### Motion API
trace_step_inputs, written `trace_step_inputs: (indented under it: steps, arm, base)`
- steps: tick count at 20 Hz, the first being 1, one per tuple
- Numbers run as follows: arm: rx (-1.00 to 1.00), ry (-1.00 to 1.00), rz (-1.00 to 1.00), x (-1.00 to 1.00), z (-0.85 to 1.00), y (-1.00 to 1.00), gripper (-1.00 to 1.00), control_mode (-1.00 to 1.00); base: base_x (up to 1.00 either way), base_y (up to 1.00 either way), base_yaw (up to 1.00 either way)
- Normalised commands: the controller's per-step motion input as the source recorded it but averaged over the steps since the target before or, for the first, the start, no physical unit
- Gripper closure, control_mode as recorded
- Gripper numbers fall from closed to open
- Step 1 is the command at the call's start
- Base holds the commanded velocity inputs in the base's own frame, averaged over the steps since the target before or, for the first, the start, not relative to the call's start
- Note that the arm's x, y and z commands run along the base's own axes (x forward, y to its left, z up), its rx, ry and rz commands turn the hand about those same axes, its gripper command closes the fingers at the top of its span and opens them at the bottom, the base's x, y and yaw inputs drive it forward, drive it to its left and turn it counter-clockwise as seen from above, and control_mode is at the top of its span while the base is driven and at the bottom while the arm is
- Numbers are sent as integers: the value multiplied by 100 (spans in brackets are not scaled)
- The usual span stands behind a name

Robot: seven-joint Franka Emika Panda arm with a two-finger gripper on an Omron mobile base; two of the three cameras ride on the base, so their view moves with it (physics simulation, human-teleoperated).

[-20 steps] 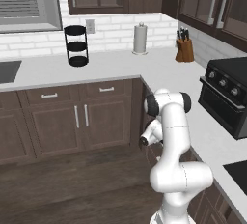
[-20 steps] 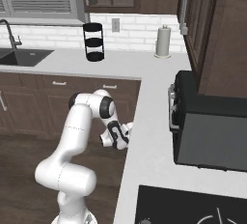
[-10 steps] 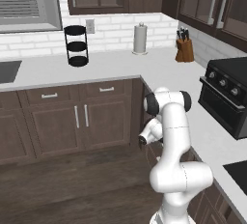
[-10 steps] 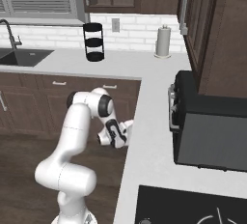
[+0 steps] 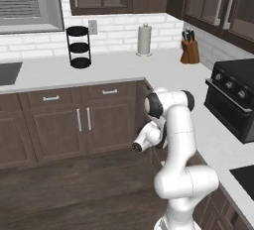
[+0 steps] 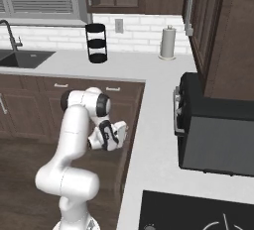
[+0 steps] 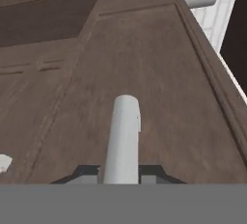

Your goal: Take a straw from the drawer in front and place it inside the glass cup on the dining counter.

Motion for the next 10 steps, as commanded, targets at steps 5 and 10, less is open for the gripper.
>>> trace_step_inputs:
  steps: [5, 10]
  arm:
    - [0, 0, 3, -52, -17, 94, 100, -100]
    - [0, 0, 0, -47, -18, 96, 100, -100]
  base:
    - [0, 0, 0]
    - [0, 0, 0]
